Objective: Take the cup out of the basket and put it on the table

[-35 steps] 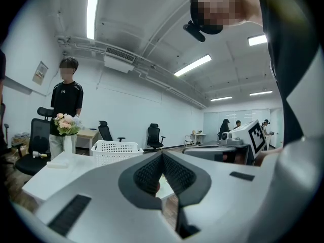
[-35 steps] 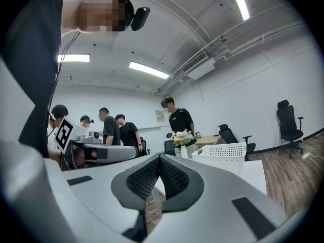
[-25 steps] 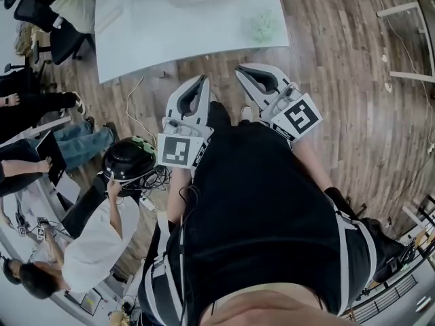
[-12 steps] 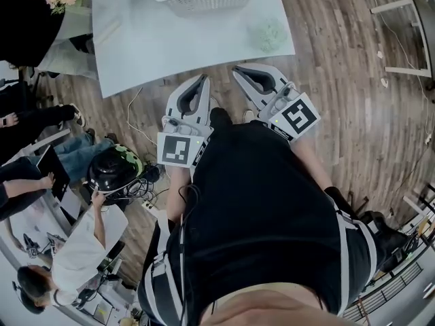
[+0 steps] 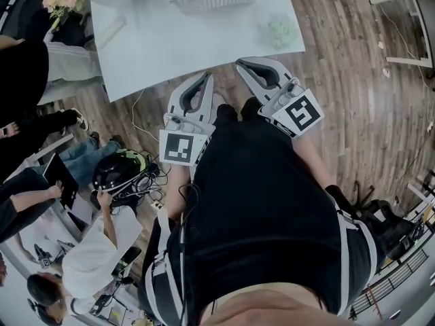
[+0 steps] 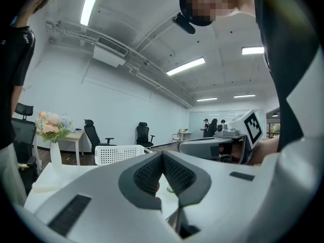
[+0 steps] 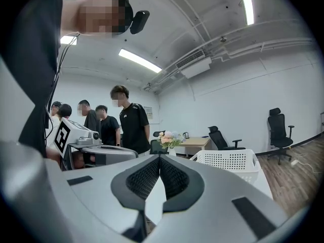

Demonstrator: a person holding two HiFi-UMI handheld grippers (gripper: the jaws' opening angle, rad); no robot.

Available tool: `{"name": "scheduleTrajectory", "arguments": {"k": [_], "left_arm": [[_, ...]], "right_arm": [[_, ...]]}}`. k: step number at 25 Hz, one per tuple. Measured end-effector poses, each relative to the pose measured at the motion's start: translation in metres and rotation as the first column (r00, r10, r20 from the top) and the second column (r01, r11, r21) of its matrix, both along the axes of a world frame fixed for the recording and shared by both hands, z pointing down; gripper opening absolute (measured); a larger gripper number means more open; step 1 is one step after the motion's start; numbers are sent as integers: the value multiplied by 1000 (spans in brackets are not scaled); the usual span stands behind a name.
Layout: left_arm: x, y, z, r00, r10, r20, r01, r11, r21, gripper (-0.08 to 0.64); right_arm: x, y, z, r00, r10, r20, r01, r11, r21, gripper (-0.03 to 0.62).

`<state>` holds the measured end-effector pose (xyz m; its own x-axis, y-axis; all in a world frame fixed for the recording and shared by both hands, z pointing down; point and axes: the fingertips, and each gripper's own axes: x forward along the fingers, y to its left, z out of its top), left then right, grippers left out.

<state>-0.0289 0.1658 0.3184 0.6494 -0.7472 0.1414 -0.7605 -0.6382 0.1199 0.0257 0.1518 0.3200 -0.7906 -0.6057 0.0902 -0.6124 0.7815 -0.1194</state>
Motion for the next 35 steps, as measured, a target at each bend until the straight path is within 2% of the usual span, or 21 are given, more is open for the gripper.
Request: {"name": "scheduleTrajectory", "arguments": {"k": [8, 18, 35], "left_arm": [[-17, -18, 5, 1000, 1, -3, -1, 1000, -31, 20], [-10, -39, 2, 1000, -22, -13, 22, 1000, -2, 20], [30, -110, -5, 996, -82, 18, 82, 997, 7, 20]], "right_arm": [[-13, -11, 3, 1000, 10, -5, -10, 1000, -19, 18], [-9, -36, 3, 1000, -21, 5, 21, 1000, -1, 18], [30, -119, 1, 996, -83, 25, 83, 996, 14, 18]]}}
